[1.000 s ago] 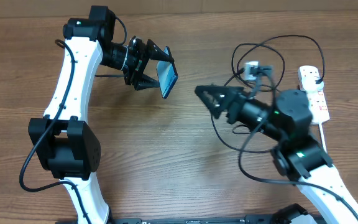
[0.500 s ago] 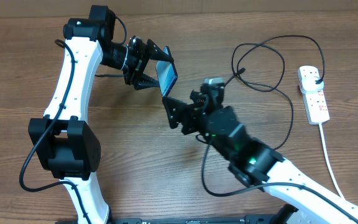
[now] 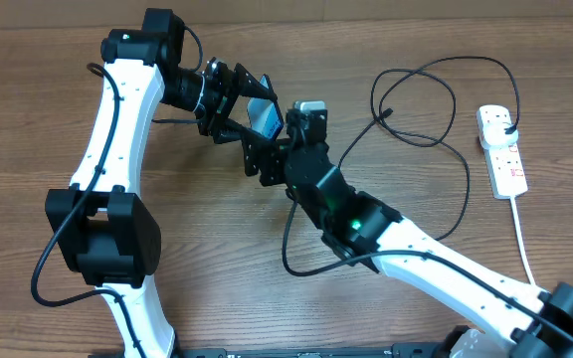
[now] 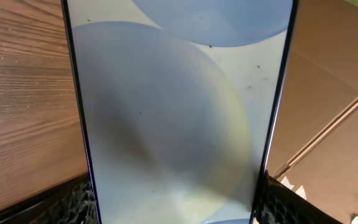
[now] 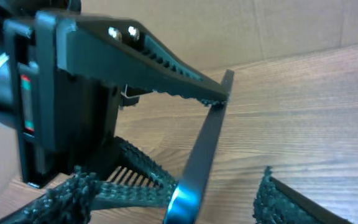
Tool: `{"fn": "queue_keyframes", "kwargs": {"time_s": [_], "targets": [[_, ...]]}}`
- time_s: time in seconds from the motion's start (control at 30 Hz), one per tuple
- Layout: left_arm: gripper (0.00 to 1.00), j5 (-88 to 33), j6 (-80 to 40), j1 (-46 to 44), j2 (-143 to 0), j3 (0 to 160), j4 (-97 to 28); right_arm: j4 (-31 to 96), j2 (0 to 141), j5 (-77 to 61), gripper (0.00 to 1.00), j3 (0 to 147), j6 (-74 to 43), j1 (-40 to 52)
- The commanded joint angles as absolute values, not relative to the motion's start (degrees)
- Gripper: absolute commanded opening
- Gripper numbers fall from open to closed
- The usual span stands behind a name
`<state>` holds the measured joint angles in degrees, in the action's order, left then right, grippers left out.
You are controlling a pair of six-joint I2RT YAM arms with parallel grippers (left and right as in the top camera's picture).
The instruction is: Plug charger to phone and switch on socket
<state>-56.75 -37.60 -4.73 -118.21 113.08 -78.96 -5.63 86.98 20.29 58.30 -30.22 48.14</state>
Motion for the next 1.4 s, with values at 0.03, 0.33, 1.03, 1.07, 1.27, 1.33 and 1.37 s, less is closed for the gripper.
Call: {"fn": "queue_keyframes", "kwargs": {"time_s": [0.03, 0.33, 1.03, 1.07, 1.27, 1.33, 1.37], "targets": [[0.66, -58.06, -37.89, -4.58, -117.64, 114.87, -78.81, -7.64, 88.79, 21.43, 0.75, 60.10, -29.76, 48.25], [0.66, -58.04, -37.26, -6.00, -117.64, 114.87, -78.83, -9.85, 89.56, 21.43, 0.66, 60.10, -29.78, 47.83], [0.68, -54.81, -37.28, -8.01, -117.64, 114.87, -78.81, -7.03, 89.80, 20.32, 0.19, 60.10, -31.88, 45.67], [0.68, -54.72, -37.28, -8.01, -117.64, 114.87, -78.78, -6.98, 89.80, 20.32, 0.19, 60.10, -31.88, 45.67], [0.79, -54.63, -37.26, -7.64, -117.64, 114.87, -76.84, -6.28, 89.69, 20.36, 0.11, 60.10, -31.86, 45.67], [0.87, -54.94, -37.30, -6.90, -117.64, 114.87, -75.22, -5.76, 89.19, 20.43, 0.10, 60.10, -31.86, 45.56], [0.94, -55.22, -37.30, -6.28, -117.64, 114.87, -74.22, -5.19, 88.64, 20.56, 0.09, 60.10, -31.83, 45.39]]}}
